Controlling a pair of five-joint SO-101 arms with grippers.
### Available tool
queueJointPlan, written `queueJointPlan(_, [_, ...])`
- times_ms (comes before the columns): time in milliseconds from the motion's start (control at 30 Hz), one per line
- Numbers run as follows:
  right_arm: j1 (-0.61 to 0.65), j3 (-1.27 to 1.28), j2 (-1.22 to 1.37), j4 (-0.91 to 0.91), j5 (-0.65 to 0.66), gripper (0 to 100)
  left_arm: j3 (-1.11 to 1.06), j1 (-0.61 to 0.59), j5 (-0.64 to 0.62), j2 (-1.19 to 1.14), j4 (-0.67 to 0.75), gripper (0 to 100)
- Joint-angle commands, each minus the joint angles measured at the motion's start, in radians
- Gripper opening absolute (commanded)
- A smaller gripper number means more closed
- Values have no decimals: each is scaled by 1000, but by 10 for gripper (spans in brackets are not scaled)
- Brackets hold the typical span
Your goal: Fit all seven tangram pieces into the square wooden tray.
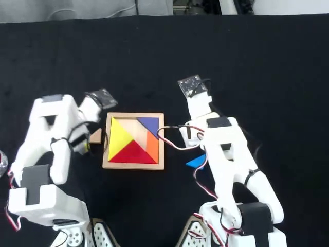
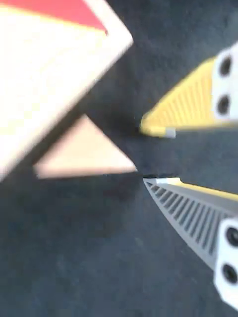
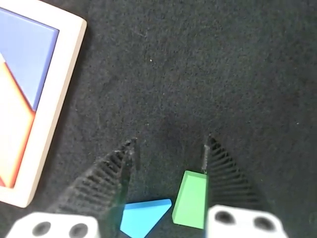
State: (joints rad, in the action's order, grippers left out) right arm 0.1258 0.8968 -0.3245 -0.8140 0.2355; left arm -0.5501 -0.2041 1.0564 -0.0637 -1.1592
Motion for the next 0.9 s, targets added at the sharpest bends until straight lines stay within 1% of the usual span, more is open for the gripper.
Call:
queueJointPlan(0, [14,-5,-2,11,9,204,-18,56,-9,6,25,47])
queueJointPlan(67, [14,-5,-4,9,9,204,-10,54,-11,-6,60,70])
queueJointPlan(233, [14,-5,-4,9,9,204,47,50,-64,-61,133,69])
queueJointPlan(400, [14,-5,-4,9,9,204,171,5,-87,-135,138,69])
queueJointPlan(467, [14,-5,-4,9,9,204,229,-7,-129,-163,135,69])
queueJointPlan(600, [14,-5,-4,9,9,204,297,1,-252,-209,133,69])
queueJointPlan(667, [14,-5,-4,9,9,204,312,1,-275,-216,130,70])
queueJointPlan(733, [14,-5,-4,9,9,204,326,-4,-272,-215,83,72])
queueJointPlan(867, [14,-7,-4,9,9,204,394,-8,-210,-215,-100,68])
